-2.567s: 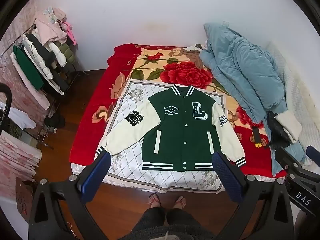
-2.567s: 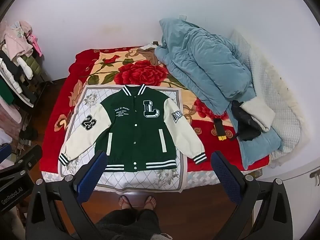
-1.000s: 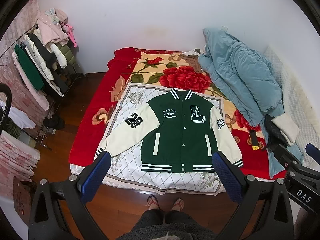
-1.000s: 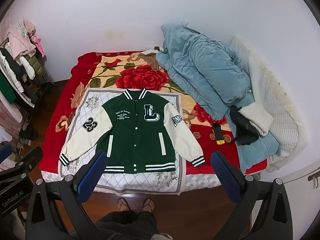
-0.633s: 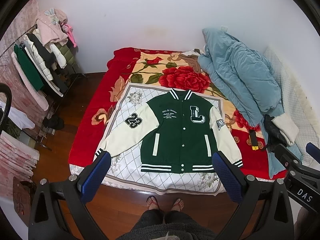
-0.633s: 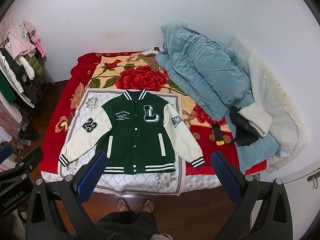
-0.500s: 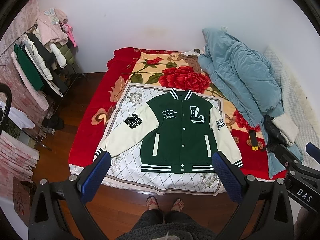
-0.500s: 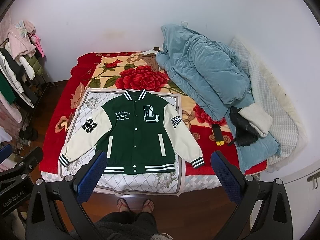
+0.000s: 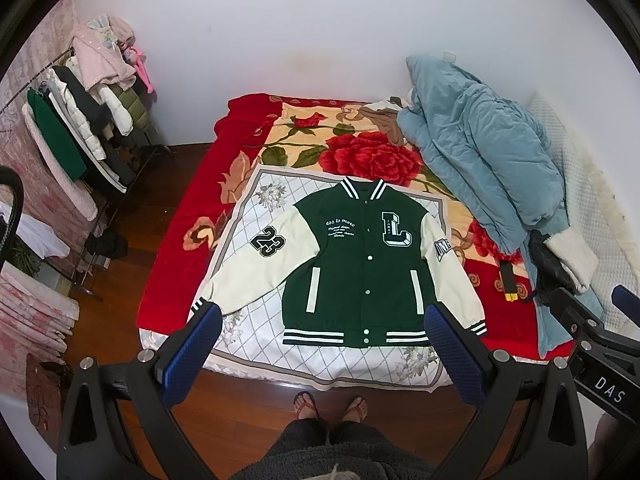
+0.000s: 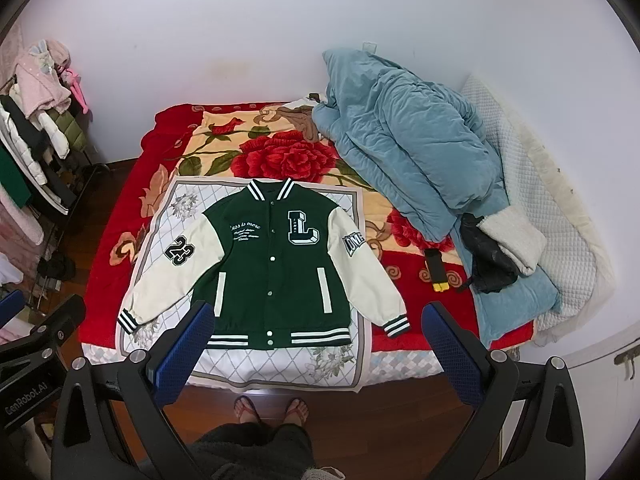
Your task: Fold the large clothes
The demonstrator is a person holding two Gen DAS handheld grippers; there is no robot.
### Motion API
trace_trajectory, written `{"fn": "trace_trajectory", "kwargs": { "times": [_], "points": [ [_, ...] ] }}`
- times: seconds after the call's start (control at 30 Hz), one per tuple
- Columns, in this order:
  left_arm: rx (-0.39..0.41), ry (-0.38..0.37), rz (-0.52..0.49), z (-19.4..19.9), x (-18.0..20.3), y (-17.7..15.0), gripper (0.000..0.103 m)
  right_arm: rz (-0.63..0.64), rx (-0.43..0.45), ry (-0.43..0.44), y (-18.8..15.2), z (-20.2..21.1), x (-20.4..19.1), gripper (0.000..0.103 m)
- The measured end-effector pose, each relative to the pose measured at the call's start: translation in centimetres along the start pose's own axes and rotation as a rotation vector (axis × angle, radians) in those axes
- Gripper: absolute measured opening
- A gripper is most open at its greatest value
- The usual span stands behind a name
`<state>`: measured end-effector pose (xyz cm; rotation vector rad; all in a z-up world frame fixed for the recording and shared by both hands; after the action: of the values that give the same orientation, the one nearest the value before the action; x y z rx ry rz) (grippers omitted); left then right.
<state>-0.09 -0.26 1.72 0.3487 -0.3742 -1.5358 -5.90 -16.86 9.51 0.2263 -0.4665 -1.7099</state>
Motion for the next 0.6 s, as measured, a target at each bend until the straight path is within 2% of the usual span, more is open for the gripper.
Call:
{"fn": "trace_trajectory", "kwargs": {
  "times": [0.33, 0.47, 0.6],
  "points": [
    [-0.001, -0.002, -0.001, 0.3, 0.1, 0.3, 0.103, -0.003, 0.0, -0.001, -0.1, -0.2, 0.0, 0.103],
    [0.005, -0.004, -0.007, -0.1, 0.0, 1.1, 0.103, -0.009, -0.004, -0.002, 1.0, -0.3, -0.4, 0.103],
    [0.055, 0.06, -0.015, -2.9, -0.8, 3.5, 0.103, -0.059, -0.022, 0.015, 1.9, -2.7, -0.1, 0.103]
  ]
}}
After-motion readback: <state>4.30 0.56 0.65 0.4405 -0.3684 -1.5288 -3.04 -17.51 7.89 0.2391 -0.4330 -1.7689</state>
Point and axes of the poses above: each gripper's, at about its wrist camera, not at the fingertips, and z roughly against the way its jaws point, x to its right, y to its top, the point moved 1 cm from there along -z, roughly the way its jaws point, and after that the axes turned 5 degrees about -x, right-handed, at the moved point
